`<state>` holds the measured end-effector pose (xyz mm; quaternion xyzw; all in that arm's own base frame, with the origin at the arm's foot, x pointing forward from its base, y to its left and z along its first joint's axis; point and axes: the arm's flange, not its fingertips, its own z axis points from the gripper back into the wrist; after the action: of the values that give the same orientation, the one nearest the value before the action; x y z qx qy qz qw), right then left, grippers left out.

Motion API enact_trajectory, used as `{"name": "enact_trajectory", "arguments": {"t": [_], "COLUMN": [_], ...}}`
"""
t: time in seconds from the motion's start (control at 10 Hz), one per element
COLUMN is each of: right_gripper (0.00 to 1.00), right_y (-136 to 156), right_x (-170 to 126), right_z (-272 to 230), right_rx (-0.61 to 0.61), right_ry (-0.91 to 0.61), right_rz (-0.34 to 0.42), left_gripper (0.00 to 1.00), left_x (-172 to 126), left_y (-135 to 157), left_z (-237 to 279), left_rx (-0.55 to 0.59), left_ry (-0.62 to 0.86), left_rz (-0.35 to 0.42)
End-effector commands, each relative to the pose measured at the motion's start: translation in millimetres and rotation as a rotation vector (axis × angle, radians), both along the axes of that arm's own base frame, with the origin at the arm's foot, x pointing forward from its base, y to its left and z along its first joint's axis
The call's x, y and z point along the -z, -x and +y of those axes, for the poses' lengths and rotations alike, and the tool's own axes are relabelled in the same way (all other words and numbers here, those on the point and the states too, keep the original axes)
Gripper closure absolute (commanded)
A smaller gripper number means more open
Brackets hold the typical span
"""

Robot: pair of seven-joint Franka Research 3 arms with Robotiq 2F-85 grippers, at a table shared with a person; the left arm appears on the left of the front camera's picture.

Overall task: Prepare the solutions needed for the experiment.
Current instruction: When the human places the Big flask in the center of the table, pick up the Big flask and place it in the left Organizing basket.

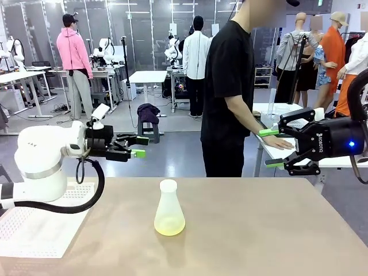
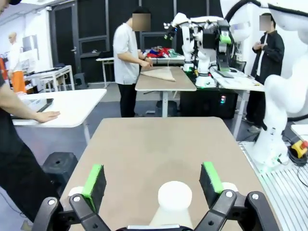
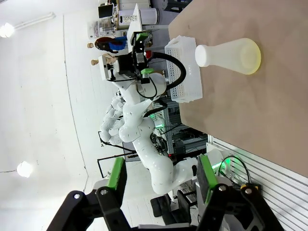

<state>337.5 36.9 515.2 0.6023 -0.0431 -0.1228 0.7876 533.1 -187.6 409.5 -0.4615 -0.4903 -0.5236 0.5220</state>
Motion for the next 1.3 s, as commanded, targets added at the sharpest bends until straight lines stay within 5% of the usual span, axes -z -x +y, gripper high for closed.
{"name": "enact_trajectory", "arguments": {"t": [0.0, 1.2], "right_gripper": [0.26, 0.26], "right_y": [-0.8, -0.8], "right_x": [-1.1, -1.1], "right_z": [0.7, 0.7], "right_rx": [-0.001, -0.001], "right_ry": [-0.015, -0.015], "right_rz": [-0.008, -0.008], "left_gripper": [0.00, 0.00], "left_x": [18.0, 90.3], "left_y": [-15.3, -14.1], "left_z": [0.3, -14.9], "left_rx": [0.068, 0.151], "left_ry": [-0.016, -0.058], "left_rz": [-0.037, 0.093]}}
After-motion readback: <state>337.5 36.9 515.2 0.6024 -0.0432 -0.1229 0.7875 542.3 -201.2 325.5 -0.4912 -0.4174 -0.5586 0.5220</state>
